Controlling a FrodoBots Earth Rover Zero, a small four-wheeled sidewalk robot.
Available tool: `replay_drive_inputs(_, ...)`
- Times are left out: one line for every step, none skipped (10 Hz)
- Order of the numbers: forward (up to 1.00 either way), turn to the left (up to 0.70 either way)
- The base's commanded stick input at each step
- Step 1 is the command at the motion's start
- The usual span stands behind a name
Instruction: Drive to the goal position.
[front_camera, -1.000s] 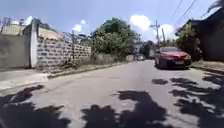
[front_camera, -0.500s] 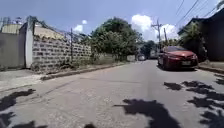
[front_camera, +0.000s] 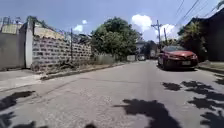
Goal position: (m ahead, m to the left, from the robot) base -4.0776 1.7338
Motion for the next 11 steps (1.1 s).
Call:
replay_drive_inputs(0.0,1.0)
replay_drive_inputs(0.0,1.0)
replay_drive_inputs(0.0,1.0)
replay_drive_inputs(0.0,1.0)
replay_drive_inputs(0.0,1.0)
replay_drive_inputs(0.0,1.0)
replay_drive_inputs(0.0,1.0)
replay_drive_inputs(0.0,1.0)
replay_drive_inputs(0.0,1.0)
replay_drive_inputs(0.0,1.0)
replay_drive_inputs(0.69,0.6)
